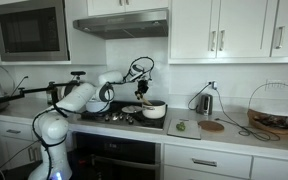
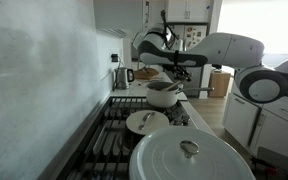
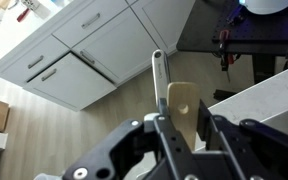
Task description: Remove the wooden spatula from the chopping board and use it to stir the contents in the pot on the right side of the stove, return the wooden spatula to the chopping board
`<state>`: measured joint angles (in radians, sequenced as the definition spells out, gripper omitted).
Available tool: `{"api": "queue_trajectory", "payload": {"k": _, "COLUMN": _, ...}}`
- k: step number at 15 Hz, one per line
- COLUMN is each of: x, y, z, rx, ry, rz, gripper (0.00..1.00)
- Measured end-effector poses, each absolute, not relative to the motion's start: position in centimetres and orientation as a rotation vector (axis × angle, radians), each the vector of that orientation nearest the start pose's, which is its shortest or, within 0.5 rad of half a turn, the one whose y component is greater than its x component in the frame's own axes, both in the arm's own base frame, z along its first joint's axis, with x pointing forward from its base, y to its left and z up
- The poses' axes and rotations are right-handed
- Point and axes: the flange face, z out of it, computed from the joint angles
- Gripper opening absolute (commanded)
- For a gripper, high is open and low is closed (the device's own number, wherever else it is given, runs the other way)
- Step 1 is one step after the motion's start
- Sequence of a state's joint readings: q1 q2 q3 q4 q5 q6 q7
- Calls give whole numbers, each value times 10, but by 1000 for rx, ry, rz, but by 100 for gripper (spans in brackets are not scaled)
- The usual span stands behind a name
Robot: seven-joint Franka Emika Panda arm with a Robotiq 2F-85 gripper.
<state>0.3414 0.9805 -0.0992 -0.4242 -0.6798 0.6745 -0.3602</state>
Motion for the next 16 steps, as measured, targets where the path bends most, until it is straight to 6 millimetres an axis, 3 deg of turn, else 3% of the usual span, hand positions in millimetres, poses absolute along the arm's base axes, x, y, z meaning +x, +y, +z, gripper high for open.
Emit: {"api": "queue_trajectory", "payload": {"k": 16, "x": 657, "y": 146, "z": 496, "rx": 2234, "ry": 263, "rz": -767, "gripper": 7}}
